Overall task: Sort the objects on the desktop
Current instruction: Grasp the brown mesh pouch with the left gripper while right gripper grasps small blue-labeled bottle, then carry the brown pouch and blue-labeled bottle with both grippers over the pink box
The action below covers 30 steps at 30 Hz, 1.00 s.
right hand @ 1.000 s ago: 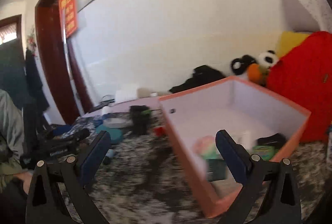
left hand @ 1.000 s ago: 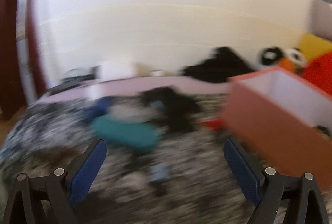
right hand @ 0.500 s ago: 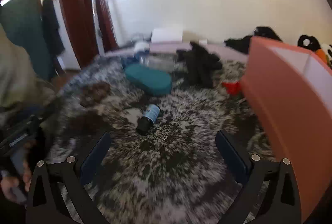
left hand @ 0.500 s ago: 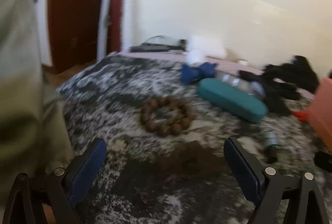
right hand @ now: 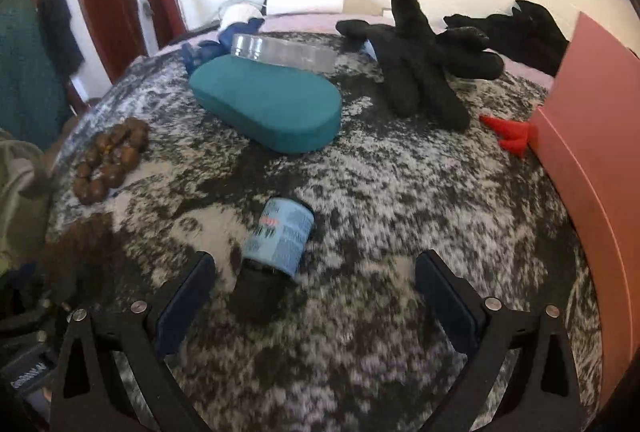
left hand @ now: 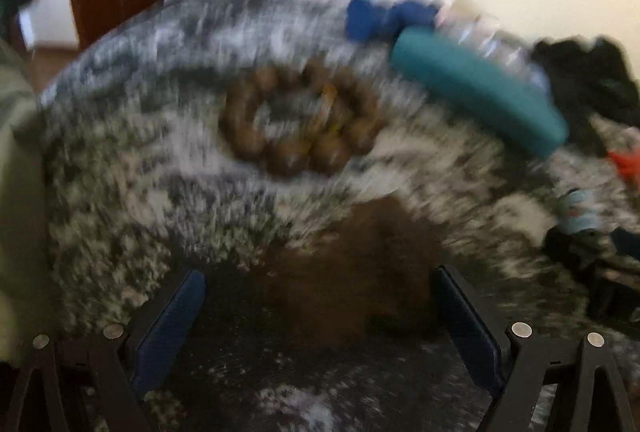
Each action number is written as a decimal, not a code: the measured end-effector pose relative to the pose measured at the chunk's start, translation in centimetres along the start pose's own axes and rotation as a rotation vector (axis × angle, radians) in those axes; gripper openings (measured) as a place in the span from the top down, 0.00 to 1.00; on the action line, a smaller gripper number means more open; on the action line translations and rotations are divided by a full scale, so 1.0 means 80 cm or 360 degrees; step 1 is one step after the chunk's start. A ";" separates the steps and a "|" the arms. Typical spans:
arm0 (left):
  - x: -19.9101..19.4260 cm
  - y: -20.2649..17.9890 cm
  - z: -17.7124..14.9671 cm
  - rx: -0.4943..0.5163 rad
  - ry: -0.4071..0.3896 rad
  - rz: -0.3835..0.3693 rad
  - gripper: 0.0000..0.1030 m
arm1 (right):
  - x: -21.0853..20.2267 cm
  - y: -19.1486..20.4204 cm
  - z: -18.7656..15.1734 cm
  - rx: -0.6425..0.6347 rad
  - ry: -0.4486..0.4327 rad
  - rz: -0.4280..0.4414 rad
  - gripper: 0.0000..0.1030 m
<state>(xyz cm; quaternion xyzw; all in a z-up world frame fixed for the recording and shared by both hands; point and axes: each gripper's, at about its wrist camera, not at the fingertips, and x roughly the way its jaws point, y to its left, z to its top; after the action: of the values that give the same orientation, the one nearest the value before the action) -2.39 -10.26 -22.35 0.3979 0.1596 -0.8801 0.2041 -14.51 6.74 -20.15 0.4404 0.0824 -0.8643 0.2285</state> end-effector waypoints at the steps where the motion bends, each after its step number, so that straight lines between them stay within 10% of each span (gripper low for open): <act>1: 0.001 -0.003 0.001 0.0010 -0.0010 0.0014 0.07 | 0.003 0.001 0.002 -0.0004 0.0003 -0.0014 0.01; 7: 0.009 -0.011 0.011 0.0016 -0.0021 0.0044 0.09 | 0.000 0.003 0.001 -0.0021 -0.0032 -0.0028 0.23; 10: -0.001 -0.008 0.009 -0.0006 -0.0073 0.0015 0.52 | -0.006 0.005 0.000 -0.0032 -0.0066 0.0013 0.74; 11: -0.005 -0.006 0.009 -0.0015 -0.0089 0.0004 0.72 | -0.007 0.005 0.000 -0.0030 -0.0066 0.0018 0.74; 23: -0.045 -0.013 0.025 -0.0014 -0.0206 -0.0115 0.77 | -0.048 -0.032 -0.010 0.0185 -0.0263 0.0573 0.75; 30: -0.108 -0.050 0.032 0.0150 -0.0351 -0.0308 0.77 | -0.126 -0.033 -0.018 0.0110 -0.0468 0.0401 0.74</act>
<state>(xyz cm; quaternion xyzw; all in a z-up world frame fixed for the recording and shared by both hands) -0.73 -5.94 -13.63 0.2906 0.1325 -0.9405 0.1157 -9.57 12.82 -13.11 0.3238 -0.0374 -0.8862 0.3291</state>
